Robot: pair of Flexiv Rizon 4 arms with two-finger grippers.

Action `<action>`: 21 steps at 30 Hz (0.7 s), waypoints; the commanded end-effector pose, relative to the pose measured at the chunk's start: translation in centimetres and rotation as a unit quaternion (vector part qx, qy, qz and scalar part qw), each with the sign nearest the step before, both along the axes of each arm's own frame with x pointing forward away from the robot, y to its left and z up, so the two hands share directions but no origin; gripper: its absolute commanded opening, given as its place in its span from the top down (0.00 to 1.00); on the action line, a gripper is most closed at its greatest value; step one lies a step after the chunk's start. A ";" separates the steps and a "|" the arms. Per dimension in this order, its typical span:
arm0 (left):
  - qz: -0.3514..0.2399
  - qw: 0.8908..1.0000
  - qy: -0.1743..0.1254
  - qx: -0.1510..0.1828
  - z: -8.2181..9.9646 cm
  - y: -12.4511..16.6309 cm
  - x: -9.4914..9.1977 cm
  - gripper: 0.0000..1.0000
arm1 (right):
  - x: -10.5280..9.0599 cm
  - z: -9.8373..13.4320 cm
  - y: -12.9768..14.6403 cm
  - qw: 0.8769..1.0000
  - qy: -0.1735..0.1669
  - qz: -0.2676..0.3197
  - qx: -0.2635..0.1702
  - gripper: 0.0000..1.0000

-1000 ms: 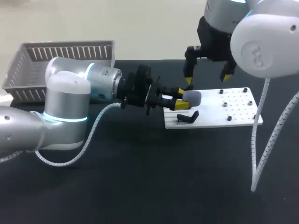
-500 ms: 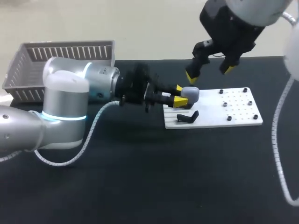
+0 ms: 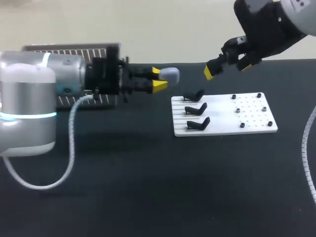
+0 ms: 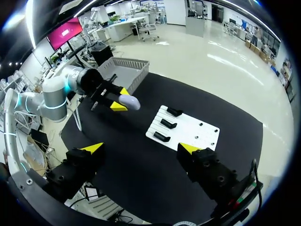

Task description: Pick up each earbud case from the left stands, insert the matching earbuds, close the lid, and place the case in the box.

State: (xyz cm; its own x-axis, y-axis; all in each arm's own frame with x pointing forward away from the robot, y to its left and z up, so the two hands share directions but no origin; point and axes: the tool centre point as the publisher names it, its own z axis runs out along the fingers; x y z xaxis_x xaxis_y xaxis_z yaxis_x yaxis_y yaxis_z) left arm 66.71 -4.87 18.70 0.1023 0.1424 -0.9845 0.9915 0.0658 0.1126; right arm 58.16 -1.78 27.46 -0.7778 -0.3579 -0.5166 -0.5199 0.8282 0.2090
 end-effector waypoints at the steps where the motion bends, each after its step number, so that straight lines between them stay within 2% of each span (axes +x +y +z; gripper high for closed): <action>1: 0.159 0.987 -0.027 0.009 1.4 5.1 -2.0 1.00 | 0.7 -0.9 0.3 0.999 -0.025 -0.009 0.020 0.00; 4: 0.192 0.981 -0.030 0.023 1.2 7.2 -1.2 1.00 | 1.0 -1.2 0.5 0.999 -0.022 -0.014 0.022 0.00; 6: 0.206 0.978 -0.024 0.018 0.7 8.5 -0.4 1.00 | 1.1 -1.4 0.5 0.999 -0.015 -0.013 0.028 0.00; 8: 0.222 0.974 -0.019 0.030 0.1 9.9 0.6 1.00 | 1.1 -1.4 0.5 0.999 -0.015 -0.013 0.028 0.00; 9: 0.227 0.974 -0.010 0.019 -0.3 10.6 1.3 1.00 | 1.1 -1.4 0.5 0.999 -0.015 -0.013 0.028 0.00; 11: 0.237 0.971 -0.009 0.025 -0.6 11.9 2.5 1.00 | 1.1 -1.4 0.5 0.999 -0.015 -0.013 0.028 0.00; 12: 0.233 0.972 -0.007 0.004 -0.6 12.4 3.1 1.00 | 1.1 -1.4 0.5 0.999 -0.015 -0.013 0.028 0.00; 13: 0.217 0.976 -0.018 -0.001 -0.3 12.7 3.7 1.00 | 1.1 -1.4 0.5 0.999 -0.015 -0.013 0.028 0.00; 14: 0.223 0.974 -0.028 0.012 0.0 13.0 4.3 1.00 | 1.1 -1.4 0.5 0.999 -0.015 -0.013 0.028 0.00; 17: 0.228 0.973 -0.038 0.022 0.2 14.5 6.5 1.00 | 1.1 -1.4 0.5 0.999 -0.015 -0.013 0.028 0.00; 19: 0.239 0.970 -0.030 0.016 -0.1 16.0 7.9 1.00 | 1.1 -1.4 0.5 0.999 -0.015 -0.013 0.028 0.00; 21: 0.257 0.966 -0.031 0.031 -0.1 17.6 9.1 1.00 | 1.1 -1.4 0.5 0.999 -0.015 -0.013 0.028 0.00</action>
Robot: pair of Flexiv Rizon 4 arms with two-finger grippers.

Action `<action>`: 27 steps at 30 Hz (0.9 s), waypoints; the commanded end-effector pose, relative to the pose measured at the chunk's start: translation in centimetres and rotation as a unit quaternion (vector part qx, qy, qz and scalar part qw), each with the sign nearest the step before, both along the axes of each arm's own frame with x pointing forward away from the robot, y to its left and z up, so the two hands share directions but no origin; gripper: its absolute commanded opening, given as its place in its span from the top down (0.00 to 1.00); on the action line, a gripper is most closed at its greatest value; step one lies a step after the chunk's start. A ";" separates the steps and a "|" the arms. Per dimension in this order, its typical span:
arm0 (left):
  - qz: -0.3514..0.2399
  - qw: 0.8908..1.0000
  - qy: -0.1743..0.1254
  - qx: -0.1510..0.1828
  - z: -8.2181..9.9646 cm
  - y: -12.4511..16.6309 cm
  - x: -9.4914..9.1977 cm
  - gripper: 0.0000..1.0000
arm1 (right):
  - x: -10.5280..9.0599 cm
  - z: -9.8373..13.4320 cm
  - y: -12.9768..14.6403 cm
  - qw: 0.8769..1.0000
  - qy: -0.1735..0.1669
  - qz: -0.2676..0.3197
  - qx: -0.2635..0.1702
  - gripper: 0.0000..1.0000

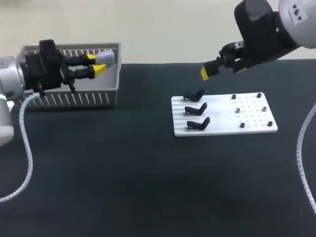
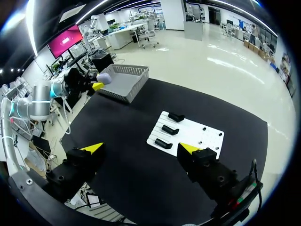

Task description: Pick up each earbud case from the left stands, insert the matching earbuds, close the lid, and place the case in the box.

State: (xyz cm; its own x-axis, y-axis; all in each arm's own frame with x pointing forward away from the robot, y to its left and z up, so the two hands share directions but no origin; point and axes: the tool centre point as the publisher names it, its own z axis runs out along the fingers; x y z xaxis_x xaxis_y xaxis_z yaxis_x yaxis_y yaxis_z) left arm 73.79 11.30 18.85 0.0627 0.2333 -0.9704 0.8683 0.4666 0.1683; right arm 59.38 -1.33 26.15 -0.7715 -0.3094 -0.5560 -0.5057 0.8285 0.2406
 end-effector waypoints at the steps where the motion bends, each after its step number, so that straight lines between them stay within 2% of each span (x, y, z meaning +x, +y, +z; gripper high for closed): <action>1: 0.049 0.999 -0.010 0.008 -0.3 2.3 2.5 1.00 | -0.1 -0.1 0.0 1.000 -0.002 -0.001 0.000 0.00; 8: 0.093 0.995 0.006 0.029 -1.0 7.7 4.9 1.00 | -0.1 -0.1 0.0 1.000 -0.002 -0.001 0.000 0.00; 11: 0.080 0.996 0.017 0.026 -1.4 9.2 5.7 1.00 | -0.1 -0.1 0.0 1.000 -0.002 -0.001 0.000 0.00; 12: 0.077 0.996 0.017 0.037 -1.4 9.5 6.0 0.77 | -0.1 -0.1 0.0 1.000 -0.002 -0.001 0.000 0.00; 13: 0.074 0.996 0.017 0.042 -1.5 9.9 6.3 0.12 | -0.1 -0.1 0.0 1.000 -0.002 -0.001 0.000 0.00; 14: 0.071 0.997 0.018 0.039 -1.5 10.2 6.7 0.00 | -0.1 -0.1 0.0 1.000 -0.002 -0.001 0.000 0.00; 16: 0.072 0.997 0.021 0.035 -1.6 10.7 7.3 0.00 | -0.1 -0.1 0.0 1.000 -0.002 -0.001 0.000 0.00; 20: 0.035 0.998 0.009 0.042 -1.1 10.8 8.0 0.00 | -0.1 -0.1 0.0 1.000 -0.002 -0.001 0.000 0.00; 27: 0.035 0.998 0.009 0.042 -1.1 10.8 8.0 0.00 | -0.1 -0.1 0.0 1.000 -0.002 -0.001 0.000 0.00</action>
